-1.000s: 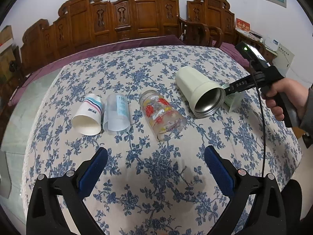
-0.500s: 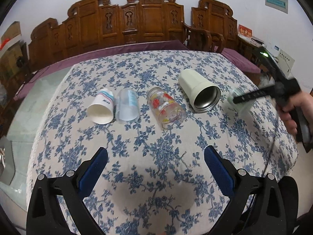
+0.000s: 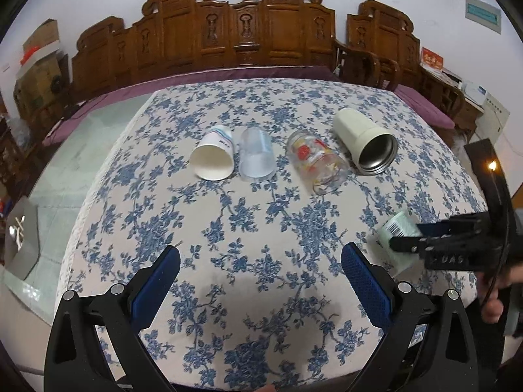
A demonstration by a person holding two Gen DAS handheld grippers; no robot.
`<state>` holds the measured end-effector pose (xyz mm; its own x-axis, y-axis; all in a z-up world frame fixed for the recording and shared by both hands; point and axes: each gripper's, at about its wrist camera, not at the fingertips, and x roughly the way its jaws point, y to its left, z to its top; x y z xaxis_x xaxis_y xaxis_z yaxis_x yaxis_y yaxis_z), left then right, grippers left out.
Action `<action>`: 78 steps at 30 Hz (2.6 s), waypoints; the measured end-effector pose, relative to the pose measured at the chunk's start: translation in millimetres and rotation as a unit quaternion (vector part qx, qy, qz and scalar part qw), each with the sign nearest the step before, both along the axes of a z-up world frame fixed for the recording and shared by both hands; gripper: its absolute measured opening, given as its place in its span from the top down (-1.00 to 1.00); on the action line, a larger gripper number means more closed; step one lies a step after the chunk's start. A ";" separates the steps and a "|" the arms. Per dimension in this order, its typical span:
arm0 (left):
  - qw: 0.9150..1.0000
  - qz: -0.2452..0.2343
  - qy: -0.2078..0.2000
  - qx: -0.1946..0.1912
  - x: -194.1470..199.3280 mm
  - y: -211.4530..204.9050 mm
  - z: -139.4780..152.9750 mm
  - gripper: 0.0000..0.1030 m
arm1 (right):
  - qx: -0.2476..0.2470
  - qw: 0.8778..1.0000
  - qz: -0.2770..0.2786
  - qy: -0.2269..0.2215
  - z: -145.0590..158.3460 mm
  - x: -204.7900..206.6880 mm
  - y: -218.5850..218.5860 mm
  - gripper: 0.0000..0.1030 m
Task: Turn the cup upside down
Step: 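Lift the green cup with the right gripper and rotate it upright, then lower the green cup onto the tablecloth and open the right gripper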
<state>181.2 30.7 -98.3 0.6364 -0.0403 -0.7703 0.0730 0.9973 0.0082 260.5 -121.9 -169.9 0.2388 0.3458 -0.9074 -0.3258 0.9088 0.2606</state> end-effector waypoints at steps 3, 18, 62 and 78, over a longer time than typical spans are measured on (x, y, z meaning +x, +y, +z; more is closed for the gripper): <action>1.000 0.001 0.000 0.003 -0.6 0.2 1.2 -0.84 | -0.002 1.000 0.000 -0.001 -5.9 1.5 6.5 0.01; 0.999 -0.037 0.040 0.000 11.7 -42.9 4.1 -0.76 | 0.030 0.991 -0.011 -0.130 40.2 -54.3 -46.1 -0.26; 0.968 -0.002 0.220 -0.119 96.7 -111.2 -83.7 0.14 | 0.063 0.988 -0.050 -0.131 28.7 -81.2 -101.3 -0.28; 0.999 -0.047 0.009 -0.010 101.4 -107.7 -73.9 0.15 | 0.024 0.986 -0.062 -0.154 26.4 -69.4 -106.4 -0.28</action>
